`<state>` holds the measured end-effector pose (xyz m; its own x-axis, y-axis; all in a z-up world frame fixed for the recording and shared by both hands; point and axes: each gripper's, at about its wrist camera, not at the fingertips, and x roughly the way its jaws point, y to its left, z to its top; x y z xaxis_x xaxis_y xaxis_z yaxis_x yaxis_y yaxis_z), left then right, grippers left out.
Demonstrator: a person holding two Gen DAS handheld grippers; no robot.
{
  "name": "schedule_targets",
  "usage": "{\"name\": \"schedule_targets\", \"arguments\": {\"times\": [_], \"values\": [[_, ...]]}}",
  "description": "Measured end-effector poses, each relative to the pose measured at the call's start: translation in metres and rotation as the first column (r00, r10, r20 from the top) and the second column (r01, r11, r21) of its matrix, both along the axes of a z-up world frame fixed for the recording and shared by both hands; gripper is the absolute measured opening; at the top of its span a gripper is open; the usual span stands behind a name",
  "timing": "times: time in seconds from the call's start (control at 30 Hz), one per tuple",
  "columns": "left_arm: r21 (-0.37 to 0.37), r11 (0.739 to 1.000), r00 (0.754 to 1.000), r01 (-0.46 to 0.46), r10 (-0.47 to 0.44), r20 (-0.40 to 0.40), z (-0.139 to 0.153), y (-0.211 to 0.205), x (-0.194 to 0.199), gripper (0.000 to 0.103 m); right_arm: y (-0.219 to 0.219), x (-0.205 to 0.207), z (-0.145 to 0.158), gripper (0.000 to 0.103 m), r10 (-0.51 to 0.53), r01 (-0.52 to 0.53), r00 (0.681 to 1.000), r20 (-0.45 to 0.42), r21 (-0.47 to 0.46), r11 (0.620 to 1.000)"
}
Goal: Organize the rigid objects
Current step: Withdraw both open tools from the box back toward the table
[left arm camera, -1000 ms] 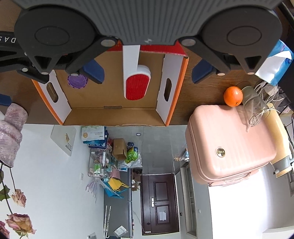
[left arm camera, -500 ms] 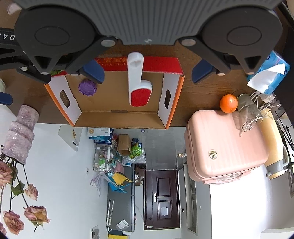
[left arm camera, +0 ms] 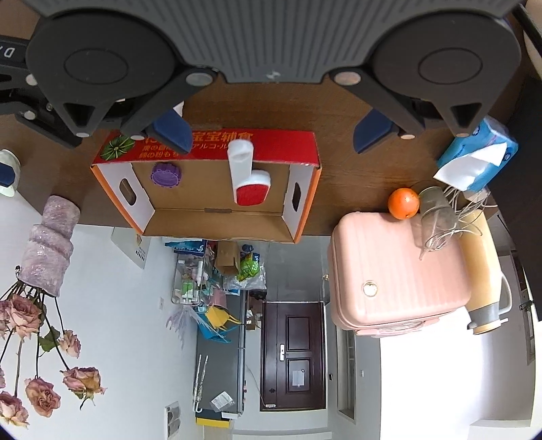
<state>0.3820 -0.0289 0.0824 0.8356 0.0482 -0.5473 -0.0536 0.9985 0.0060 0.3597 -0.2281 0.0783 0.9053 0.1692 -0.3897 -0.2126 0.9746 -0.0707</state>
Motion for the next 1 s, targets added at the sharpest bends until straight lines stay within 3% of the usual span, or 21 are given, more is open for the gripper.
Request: {"name": "schedule_targets", "arguments": {"times": [0.47,1.0], "values": [[-0.01,1.0,0.999,0.009,-0.008,0.042,-0.016,0.01,-0.059,0.103,0.004,-0.067,-0.02,0.103,0.003,-0.004,0.999,0.052,0.02,1.0],[-0.024,0.999,0.997,0.047,-0.045,0.062,-0.039,0.015,-0.109,0.103,0.005,-0.111,-0.05,0.103,-0.031,0.029,0.998,0.054,0.039,0.999]]}}
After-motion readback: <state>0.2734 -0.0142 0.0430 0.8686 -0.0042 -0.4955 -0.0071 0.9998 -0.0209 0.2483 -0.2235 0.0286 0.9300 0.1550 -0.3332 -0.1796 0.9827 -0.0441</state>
